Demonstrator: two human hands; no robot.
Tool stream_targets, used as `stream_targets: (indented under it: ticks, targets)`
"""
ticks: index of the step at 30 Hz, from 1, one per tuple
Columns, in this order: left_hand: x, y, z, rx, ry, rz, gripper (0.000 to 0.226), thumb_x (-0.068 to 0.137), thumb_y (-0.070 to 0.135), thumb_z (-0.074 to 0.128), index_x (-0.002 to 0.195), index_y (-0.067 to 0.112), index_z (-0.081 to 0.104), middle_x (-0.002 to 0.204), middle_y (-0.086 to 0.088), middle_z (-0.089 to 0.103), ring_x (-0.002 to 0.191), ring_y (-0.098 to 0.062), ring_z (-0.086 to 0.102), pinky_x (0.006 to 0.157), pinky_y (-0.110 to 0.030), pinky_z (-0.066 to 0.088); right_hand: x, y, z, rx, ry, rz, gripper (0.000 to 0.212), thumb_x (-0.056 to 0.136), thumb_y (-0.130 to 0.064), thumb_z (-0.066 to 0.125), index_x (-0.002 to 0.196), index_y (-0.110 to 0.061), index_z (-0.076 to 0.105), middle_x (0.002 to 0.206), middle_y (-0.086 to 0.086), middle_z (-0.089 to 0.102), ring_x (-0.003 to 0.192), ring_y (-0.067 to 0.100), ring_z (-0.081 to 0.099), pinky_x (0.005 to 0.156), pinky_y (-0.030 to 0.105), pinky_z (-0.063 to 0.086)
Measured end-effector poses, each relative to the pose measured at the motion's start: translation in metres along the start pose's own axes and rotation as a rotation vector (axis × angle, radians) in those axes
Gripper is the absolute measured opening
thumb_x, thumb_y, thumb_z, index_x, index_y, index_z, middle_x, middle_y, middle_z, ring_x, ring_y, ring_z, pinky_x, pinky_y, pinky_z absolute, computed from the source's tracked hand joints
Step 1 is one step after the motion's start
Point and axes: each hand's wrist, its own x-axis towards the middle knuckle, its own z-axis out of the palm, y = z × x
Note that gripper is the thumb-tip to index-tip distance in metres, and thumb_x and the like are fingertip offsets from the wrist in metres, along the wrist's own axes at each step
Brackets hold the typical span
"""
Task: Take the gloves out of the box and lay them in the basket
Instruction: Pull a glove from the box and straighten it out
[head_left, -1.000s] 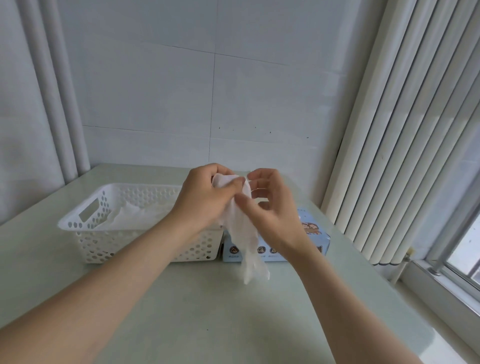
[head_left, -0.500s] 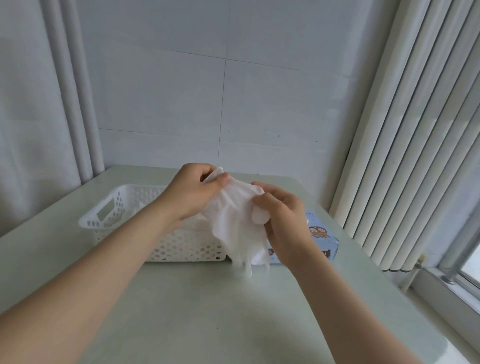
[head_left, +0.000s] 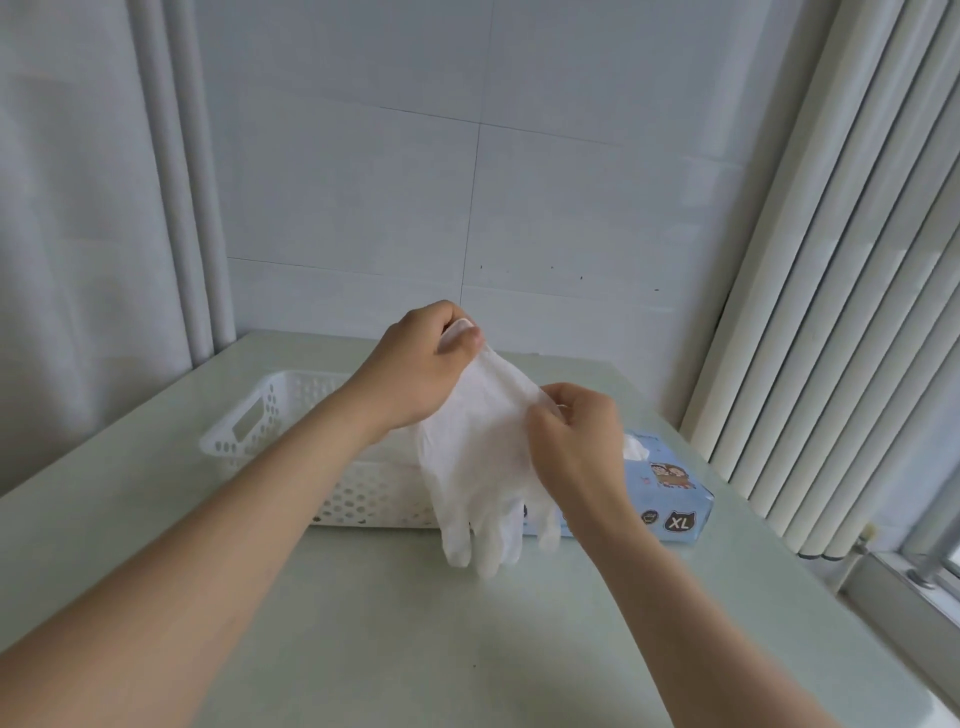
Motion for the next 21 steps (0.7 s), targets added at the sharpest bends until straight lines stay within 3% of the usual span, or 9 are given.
stream_targets:
  ticks: [2, 8, 11, 14, 16, 18, 21]
  targets:
    - [0.002, -0.001, -0.005, -0.002, 0.037, -0.02, 0.021, 0.106, 0.035, 0.054, 0.1, 0.018, 0.064, 0.087, 0.008, 0.061, 0.078, -0.012, 0.054, 0.067, -0.03, 0.041, 0.004, -0.005, 0.003, -0.033, 0.038, 0.001, 0.028, 0.083, -0.005, 0.049, 0.081, -0.019, 0.073, 0.061, -0.003, 0.065, 0.06, 0.019, 0.056, 0.056, 0.028, 0.042]
    - [0.009, -0.013, -0.031, 0.003, 0.056, -0.159, 0.018, 0.105, 0.035, 0.054, 0.104, 0.02, 0.065, 0.085, 0.005, 0.061, 0.075, -0.016, 0.054, 0.063, -0.028, 0.042, 0.021, -0.02, 0.017, 0.057, 0.077, -0.024, 0.025, 0.092, -0.012, 0.051, 0.085, -0.019, 0.073, 0.07, 0.009, 0.073, 0.072, 0.032, 0.072, 0.061, 0.045, 0.061]
    - [0.009, -0.027, -0.045, 0.022, -0.041, -0.229, 0.019, 0.106, 0.035, 0.057, 0.106, 0.017, 0.062, 0.094, -0.005, 0.066, 0.073, -0.02, 0.058, 0.049, -0.026, 0.049, 0.036, -0.025, 0.031, -0.02, 0.068, -0.089, 0.025, 0.095, -0.01, 0.047, 0.099, -0.019, 0.07, 0.073, 0.005, 0.069, 0.064, 0.025, 0.064, 0.05, 0.035, 0.051]
    - [0.008, -0.041, -0.055, 0.162, -0.035, -0.234, 0.025, 0.107, 0.037, 0.057, 0.105, 0.013, 0.058, 0.09, -0.006, 0.06, 0.069, -0.019, 0.058, 0.043, -0.021, 0.048, 0.047, -0.029, 0.049, -0.231, -0.016, -0.199, 0.029, 0.1, -0.008, 0.042, 0.111, -0.019, 0.066, 0.082, 0.001, 0.066, 0.074, 0.023, 0.058, 0.058, 0.03, 0.042]
    - [0.008, -0.049, -0.059, 0.299, -0.023, -0.219, 0.028, 0.108, 0.038, 0.054, 0.106, 0.011, 0.054, 0.093, -0.006, 0.058, 0.073, -0.021, 0.06, 0.044, -0.025, 0.052, 0.052, -0.032, 0.06, -0.441, -0.071, -0.28, 0.03, 0.101, -0.006, 0.04, 0.117, -0.019, 0.061, 0.097, 0.003, 0.065, 0.085, 0.028, 0.059, 0.064, 0.035, 0.041]
    - [0.008, -0.06, -0.063, 0.429, -0.03, -0.233, 0.029, 0.109, 0.041, 0.05, 0.105, 0.012, 0.049, 0.1, -0.007, 0.057, 0.082, -0.026, 0.06, 0.055, -0.036, 0.057, 0.058, -0.035, 0.074, -0.634, -0.108, -0.365, 0.032, 0.1, -0.003, 0.04, 0.122, -0.019, 0.056, 0.105, 0.005, 0.062, 0.087, 0.032, 0.059, 0.067, 0.037, 0.043]
    - [0.006, -0.074, -0.066, 0.673, -0.064, -0.295, 0.031, 0.11, 0.042, 0.046, 0.108, 0.01, 0.043, 0.106, -0.011, 0.058, 0.086, -0.033, 0.057, 0.07, -0.04, 0.046, 0.065, -0.039, 0.093, -0.803, -0.155, -0.492, 0.025, 0.1, -0.002, 0.043, 0.12, -0.015, 0.051, 0.1, 0.01, 0.059, 0.08, 0.038, 0.058, 0.064, 0.039, 0.042]
